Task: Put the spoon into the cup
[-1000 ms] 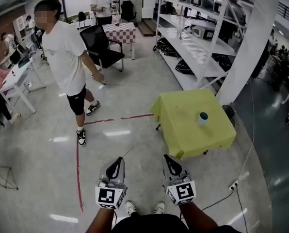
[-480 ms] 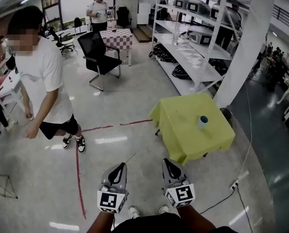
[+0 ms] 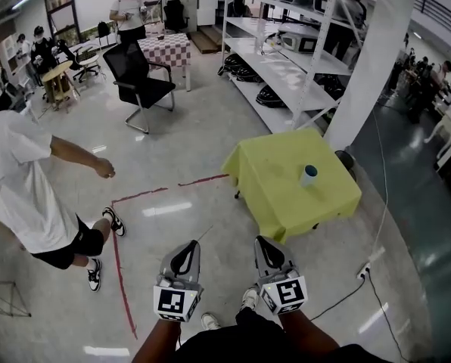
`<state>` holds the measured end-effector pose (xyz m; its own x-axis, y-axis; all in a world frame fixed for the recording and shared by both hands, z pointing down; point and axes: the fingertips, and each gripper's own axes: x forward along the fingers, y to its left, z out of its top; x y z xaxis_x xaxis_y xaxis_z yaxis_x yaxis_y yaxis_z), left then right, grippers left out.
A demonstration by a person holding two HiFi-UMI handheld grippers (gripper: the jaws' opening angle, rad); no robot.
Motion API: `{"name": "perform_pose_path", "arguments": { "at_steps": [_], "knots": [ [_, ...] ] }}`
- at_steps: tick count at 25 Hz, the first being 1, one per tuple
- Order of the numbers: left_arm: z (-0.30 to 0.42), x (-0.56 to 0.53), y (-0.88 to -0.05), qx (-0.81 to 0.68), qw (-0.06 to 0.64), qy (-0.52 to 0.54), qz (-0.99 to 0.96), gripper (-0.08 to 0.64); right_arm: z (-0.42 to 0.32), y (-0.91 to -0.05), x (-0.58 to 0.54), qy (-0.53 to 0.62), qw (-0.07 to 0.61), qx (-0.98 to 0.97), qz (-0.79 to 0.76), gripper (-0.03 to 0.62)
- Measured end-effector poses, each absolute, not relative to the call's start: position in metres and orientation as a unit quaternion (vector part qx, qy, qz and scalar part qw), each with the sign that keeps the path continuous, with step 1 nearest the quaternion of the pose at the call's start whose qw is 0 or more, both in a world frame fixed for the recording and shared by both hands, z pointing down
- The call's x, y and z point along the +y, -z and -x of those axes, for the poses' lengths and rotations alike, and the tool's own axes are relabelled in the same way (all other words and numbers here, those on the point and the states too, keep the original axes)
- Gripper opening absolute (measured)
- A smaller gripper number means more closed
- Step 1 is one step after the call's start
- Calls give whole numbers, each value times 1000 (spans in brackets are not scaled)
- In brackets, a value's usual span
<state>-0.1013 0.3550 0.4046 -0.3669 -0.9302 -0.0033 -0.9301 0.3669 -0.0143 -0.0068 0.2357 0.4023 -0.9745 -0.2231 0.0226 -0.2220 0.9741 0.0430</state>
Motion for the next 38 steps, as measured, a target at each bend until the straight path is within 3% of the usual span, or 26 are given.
{"name": "perform_pose_path", "arguments": {
  "at_steps": [18,38],
  "knots": [
    [111,201,-401,810,3,32,586,11,24,-393,103,13,-4,-995,-96,6],
    [70,13,-407,741,-5,71,668,11,-45,-410,-67,-20,-17,-976,-215,6]
  ]
}}
